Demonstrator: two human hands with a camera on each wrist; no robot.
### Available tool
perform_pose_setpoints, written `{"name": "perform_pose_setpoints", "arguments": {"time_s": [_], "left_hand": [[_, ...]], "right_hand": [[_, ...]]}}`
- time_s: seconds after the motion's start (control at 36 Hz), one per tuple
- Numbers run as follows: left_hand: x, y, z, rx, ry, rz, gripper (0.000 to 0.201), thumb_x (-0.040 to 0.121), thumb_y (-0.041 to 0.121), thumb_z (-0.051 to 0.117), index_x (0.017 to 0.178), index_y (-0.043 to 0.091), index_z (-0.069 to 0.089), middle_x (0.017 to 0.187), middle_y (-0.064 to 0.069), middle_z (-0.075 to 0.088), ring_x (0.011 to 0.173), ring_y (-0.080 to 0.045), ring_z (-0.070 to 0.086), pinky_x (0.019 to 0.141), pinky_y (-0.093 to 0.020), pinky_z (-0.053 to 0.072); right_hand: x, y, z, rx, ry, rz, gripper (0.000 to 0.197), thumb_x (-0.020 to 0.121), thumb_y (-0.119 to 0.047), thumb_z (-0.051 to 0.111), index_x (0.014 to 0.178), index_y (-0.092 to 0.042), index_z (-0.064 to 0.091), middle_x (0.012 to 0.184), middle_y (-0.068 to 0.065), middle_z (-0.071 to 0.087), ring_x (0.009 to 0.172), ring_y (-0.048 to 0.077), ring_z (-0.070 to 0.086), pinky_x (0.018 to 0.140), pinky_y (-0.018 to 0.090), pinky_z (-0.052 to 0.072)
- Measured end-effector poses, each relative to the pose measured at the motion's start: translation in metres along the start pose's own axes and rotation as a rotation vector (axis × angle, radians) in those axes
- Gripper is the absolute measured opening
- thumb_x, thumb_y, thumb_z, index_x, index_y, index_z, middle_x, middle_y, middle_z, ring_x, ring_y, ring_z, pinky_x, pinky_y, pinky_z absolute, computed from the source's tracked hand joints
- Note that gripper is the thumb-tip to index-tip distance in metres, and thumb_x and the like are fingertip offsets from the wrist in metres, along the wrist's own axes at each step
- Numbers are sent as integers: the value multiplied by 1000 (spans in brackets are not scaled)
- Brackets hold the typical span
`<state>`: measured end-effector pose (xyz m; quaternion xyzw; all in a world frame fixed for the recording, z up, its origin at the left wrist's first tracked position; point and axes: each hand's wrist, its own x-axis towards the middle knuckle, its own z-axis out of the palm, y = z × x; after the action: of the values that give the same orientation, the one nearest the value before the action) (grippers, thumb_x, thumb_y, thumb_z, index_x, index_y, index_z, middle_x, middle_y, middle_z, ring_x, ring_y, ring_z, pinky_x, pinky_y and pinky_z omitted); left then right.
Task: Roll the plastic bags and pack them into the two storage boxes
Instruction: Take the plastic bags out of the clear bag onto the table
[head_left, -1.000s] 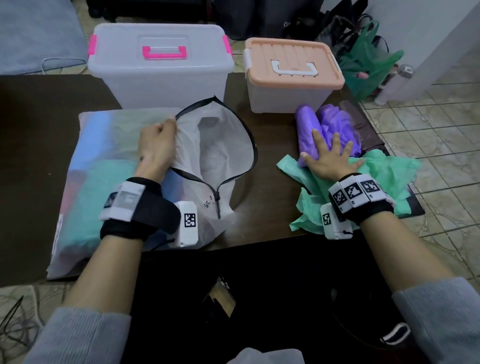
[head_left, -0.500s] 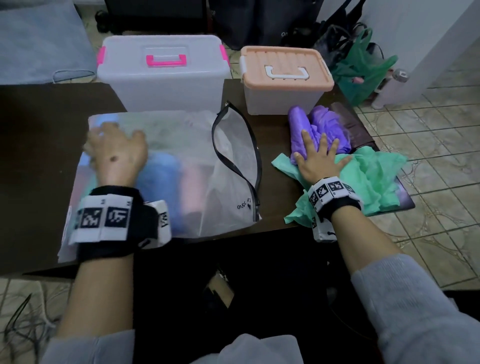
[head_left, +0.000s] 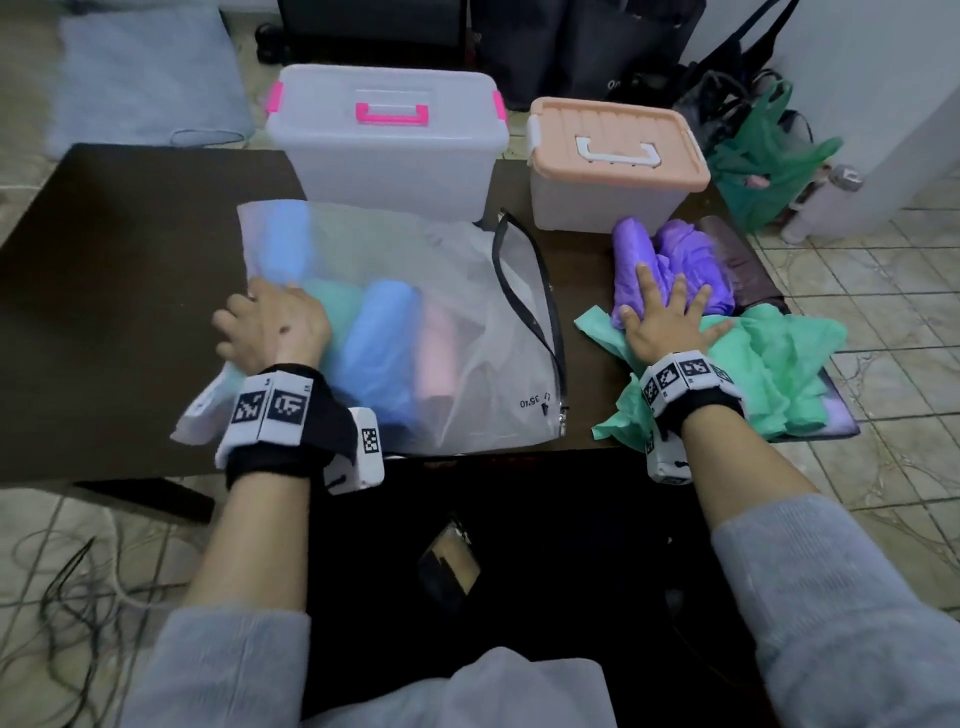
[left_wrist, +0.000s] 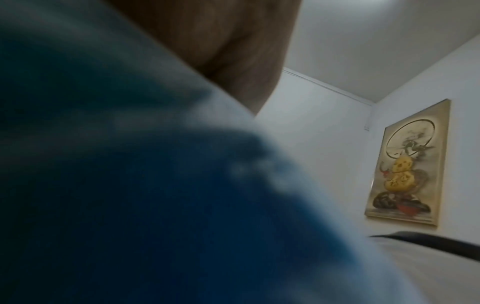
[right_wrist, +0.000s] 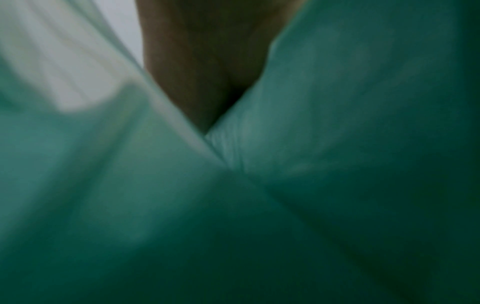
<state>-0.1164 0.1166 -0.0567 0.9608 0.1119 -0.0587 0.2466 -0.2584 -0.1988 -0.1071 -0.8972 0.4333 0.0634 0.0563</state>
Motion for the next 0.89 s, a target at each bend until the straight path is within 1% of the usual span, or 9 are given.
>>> {"name": "perform_pose_setpoints", "arguments": {"time_s": [0.11, 0.22, 0.31, 0.44, 0.53, 0.64, 0.72, 0.83, 0.89], "left_hand": [[9, -1, -3, -57, -80, 29, 47, 96, 28, 33, 138, 6, 35, 144, -20, 35, 133, -35, 27, 105, -46, 26], [38, -5, -15, -117, -148, -55, 54, 97, 31, 31, 138, -3, 37, 146, -24, 34, 136, -38, 28, 110, -41, 22], [42, -3, -14, -92, -172, -106, 52, 99, 27, 30, 139, -5, 35, 147, -23, 33, 137, -36, 28, 110, -37, 20], [33, 5, -13, -92, -140, -152, 51, 100, 30, 26, 139, 0, 38, 146, -20, 35, 136, -34, 29, 110, -38, 20], [30, 9, -8, -146, -146, -124, 48, 100, 26, 30, 139, -1, 38, 146, -21, 36, 135, -36, 32, 110, -39, 24], [25, 13, -9, -213, -108, -109, 46, 97, 16, 35, 139, -2, 30, 146, -21, 36, 134, -38, 35, 108, -40, 27], [21, 17, -16, -271, -70, -74, 45, 96, 16, 34, 138, 1, 32, 144, -19, 38, 132, -37, 38, 105, -39, 30], [17, 27, -23, -385, -62, 18, 43, 89, 19, 36, 122, -4, 52, 128, -26, 53, 115, -42, 50, 91, -39, 41], [8, 37, -27, -447, -66, 87, 37, 88, 18, 38, 104, -8, 58, 118, -30, 56, 106, -44, 53, 80, -40, 44]], "right_hand": [[-1, 1, 0, 2, 9, -1, 56, 99, -52, 22, 148, -43, -3, 159, 7, -4, 144, 36, -10, 107, 68, -2], [-2, 1, 0, -6, 13, 2, 56, 98, -53, 22, 148, -43, -3, 159, 7, -3, 144, 36, -9, 107, 69, -1], [-1, 1, 0, -12, 12, 1, 56, 98, -53, 21, 148, -43, -4, 159, 7, -4, 144, 36, -9, 107, 69, -1], [-1, 0, 1, -17, 4, 2, 56, 99, -53, 20, 148, -42, -4, 159, 7, -4, 144, 36, -10, 107, 69, 0], [-1, 0, 1, -13, 3, 5, 56, 99, -53, 20, 148, -43, -5, 159, 7, -4, 144, 36, -10, 108, 69, 0], [-1, 0, 1, -13, 3, 6, 56, 98, -53, 20, 147, -43, -5, 159, 8, -4, 144, 36, -10, 107, 68, -1], [-2, 0, 0, -8, 6, 3, 56, 98, -53, 21, 147, -44, -4, 159, 8, -4, 144, 37, -10, 107, 68, -1], [-2, -1, -1, -6, 10, 3, 56, 99, -52, 20, 148, -43, -4, 159, 8, -3, 144, 37, -9, 107, 68, -1], [-3, -1, -1, -4, 9, 2, 56, 99, -52, 20, 148, -43, -5, 159, 8, -3, 144, 37, -9, 107, 68, -1]]}}
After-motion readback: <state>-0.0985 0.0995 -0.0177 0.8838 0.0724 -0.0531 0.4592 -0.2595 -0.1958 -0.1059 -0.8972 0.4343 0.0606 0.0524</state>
